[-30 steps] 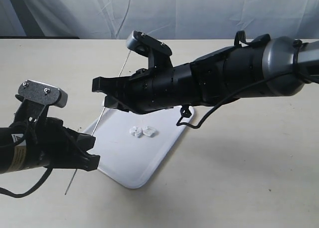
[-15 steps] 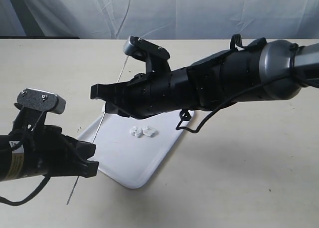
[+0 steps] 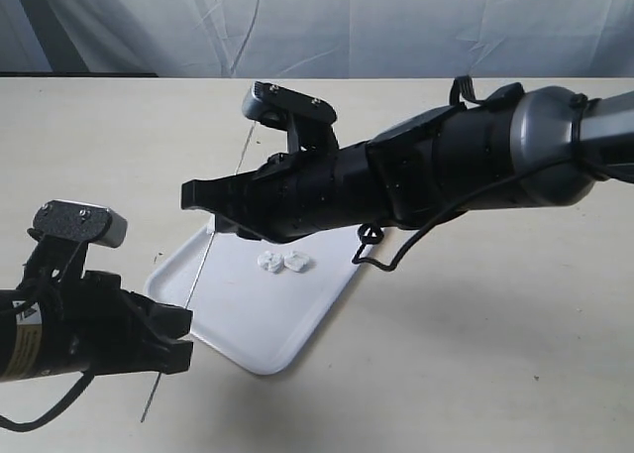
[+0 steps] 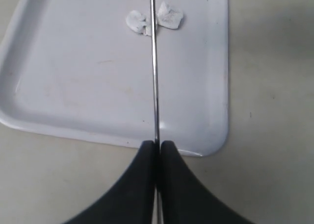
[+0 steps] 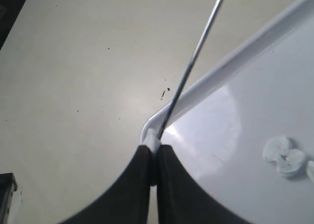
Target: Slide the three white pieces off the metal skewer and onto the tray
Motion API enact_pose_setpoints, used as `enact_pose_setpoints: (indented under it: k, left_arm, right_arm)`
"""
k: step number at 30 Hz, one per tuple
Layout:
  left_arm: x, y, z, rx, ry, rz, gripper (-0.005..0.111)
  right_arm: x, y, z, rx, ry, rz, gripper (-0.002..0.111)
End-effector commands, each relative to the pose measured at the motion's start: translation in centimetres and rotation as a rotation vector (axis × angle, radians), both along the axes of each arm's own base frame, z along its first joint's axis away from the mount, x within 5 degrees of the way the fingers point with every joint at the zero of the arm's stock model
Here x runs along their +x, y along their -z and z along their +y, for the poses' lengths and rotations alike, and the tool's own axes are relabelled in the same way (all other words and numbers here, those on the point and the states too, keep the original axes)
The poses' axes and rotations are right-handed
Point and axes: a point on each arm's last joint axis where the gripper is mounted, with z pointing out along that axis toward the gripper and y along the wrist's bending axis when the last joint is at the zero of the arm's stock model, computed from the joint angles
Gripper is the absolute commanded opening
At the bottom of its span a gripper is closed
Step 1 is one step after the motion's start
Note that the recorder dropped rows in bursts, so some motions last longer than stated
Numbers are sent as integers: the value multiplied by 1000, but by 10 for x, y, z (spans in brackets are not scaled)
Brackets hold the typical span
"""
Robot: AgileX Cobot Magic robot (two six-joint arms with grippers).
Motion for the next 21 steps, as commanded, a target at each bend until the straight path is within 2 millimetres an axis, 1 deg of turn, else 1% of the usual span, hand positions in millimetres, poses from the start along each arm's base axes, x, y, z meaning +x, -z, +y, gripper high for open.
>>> enact_pose_setpoints:
  k: [1,11,16,21]
  left_arm:
    - [-19,11,-2,-19,121,69,0]
    - [-24,14,-1,-35,128,98,0]
    - [-24,14,-1,-32,128,93,0]
    - [-21,12,-1,-44,121,62,0]
  right_arm:
    - [25,-14,-17,-53,213,-83,-1]
    - [32,-25,-14,-42,242,-120,-1]
    - [32,-25,-14,-41,242,-121,-1]
    - [29,-26,-10,-12,199,-104,-1]
